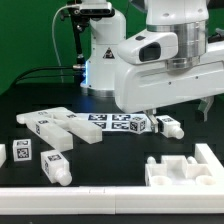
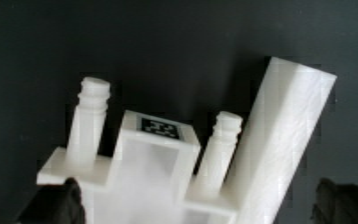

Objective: Assemble chair

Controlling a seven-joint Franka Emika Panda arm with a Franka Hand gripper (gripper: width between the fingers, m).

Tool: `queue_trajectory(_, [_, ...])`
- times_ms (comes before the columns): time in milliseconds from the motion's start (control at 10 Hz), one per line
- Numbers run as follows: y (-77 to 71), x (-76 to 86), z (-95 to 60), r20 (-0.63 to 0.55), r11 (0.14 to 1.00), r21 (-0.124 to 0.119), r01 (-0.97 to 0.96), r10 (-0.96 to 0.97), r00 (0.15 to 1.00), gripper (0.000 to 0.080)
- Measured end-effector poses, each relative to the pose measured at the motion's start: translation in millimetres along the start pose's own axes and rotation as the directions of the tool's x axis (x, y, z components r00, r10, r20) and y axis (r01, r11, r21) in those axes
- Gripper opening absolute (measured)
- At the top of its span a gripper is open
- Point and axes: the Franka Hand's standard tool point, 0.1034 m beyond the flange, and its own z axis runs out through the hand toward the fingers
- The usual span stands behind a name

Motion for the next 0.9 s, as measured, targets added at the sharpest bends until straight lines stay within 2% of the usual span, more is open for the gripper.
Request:
queue_trajectory(100, [-12.3, -9.6, 1.1, 0.015, 1.000, -0.023, -0.002, 0.002, 1.000, 0.0649])
queue_trajectory(200, [-18.3, -22.4, 3.4, -0.045, 0.999, -0.038, 0.011, -0.013, 0.999, 0.0649])
queue_trajectory(300, [-16.4, -32.8, 6.6, -0.017, 0.999, -0.033, 0.004, -0.005, 1.000, 0.0649])
queue_trajectory(500, [-15.8, -28.8, 6.8, -0.023, 0.999, -0.033, 0.003, -0.004, 1.000, 0.0649])
queue_trajectory(700, [-18.4, -36.4, 9.4, 0.013, 0.998, -0.025, -0.060, 0.060, 0.998, 0.0649])
queue_trajectory(800, [-21.9, -53.5, 14.9, 0.052, 0.997, -0.011, -0.077, 0.077, 0.996, 0.0649])
queue_trajectory(900, [-31.2, -71.1, 22.1, 0.078, 0.998, -0.015, -0.054, 0.055, 0.995, 0.0649])
